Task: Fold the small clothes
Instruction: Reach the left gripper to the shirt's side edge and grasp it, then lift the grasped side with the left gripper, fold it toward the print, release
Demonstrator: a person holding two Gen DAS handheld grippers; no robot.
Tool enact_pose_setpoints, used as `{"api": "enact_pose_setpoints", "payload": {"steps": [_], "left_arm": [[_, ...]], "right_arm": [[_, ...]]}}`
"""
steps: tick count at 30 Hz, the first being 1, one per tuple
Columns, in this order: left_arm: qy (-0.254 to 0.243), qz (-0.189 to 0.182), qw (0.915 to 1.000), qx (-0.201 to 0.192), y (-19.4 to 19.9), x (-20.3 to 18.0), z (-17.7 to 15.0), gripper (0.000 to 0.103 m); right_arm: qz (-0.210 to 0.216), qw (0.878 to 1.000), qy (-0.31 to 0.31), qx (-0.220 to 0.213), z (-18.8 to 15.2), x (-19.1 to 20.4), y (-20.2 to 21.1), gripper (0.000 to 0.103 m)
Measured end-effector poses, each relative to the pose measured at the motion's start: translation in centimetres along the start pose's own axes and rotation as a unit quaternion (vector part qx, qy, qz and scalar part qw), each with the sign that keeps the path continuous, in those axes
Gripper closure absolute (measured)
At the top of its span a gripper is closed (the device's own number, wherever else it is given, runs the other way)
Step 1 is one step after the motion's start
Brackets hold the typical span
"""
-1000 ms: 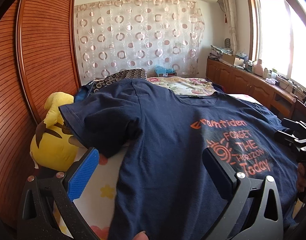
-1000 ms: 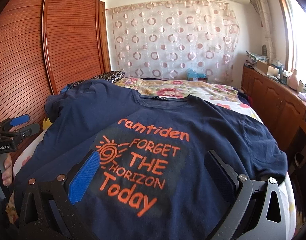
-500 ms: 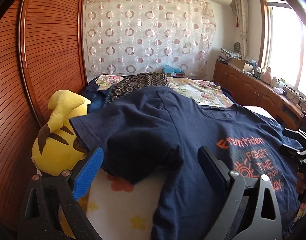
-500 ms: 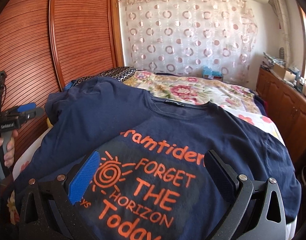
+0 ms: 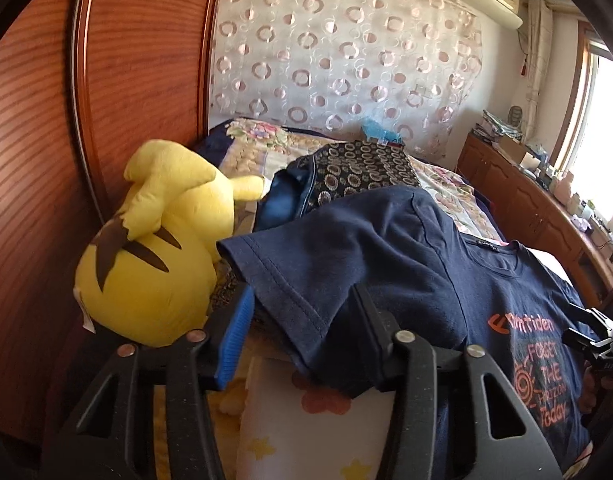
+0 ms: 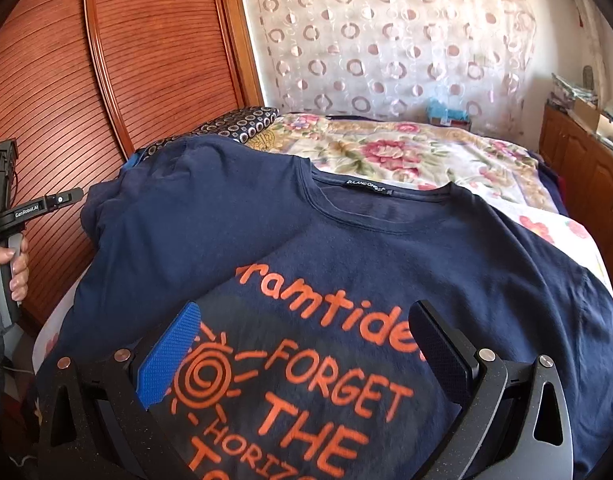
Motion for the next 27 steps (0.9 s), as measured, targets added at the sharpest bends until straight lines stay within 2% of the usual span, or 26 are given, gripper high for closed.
{"api": "enact_pose_setpoints", "payload": {"steps": [2,8,12,13,16,22,27], "left_arm": [[0.002,0.003,1.0000,0.008,-0.5,0.0,-0.3,0.064],[0.021,0.018,0.9993,0.023,-1.6,0.9,-1.4,0.065],[0.028,0.007,0.9993,0.025,-1.6,1.0,-2.0,0.067],[0.024,0.002,0.9994,0.023,-1.5,0.8,-2.0,0.075],[0.007,-0.001,0.9999,0.007,-1.2,0.1,-1.6,0.093],[-0.014,-0.010,0.9996,-0.024,0.4,-1.6,-0.2,0.098],[-0.042,-0.041,0.9965,-0.060,2.8,-5.0,2.9,0.098]], "right_arm": [[0.001,1.000,0.005,0.005,0.7,0.2,-1.1,0.000],[0.007,1.000,0.002,0.013,1.9,-0.3,-3.0,0.000],[0.008,1.000,0.002,0.009,1.7,-0.4,-3.1,0.000],[0.008,1.000,0.002,0.008,1.6,-0.1,-3.2,0.000],[0.007,1.000,0.001,0.008,1.3,-0.2,-3.4,0.000],[0.001,1.000,-0.002,0.013,0.7,-0.4,-3.6,0.000],[-0.007,1.000,-0.006,0.006,0.9,-1.1,-3.0,0.000]]}}
Point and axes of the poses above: each gripper's, at about its wrist camera, not at the fingertips, and y roughly against the way its jaws point, x to its left, z to its top, the point moved 8 cm from there along -y, roughly the way its jaws point, and after that the axes turned 5 degrees about -x, right-handed, at the moved point
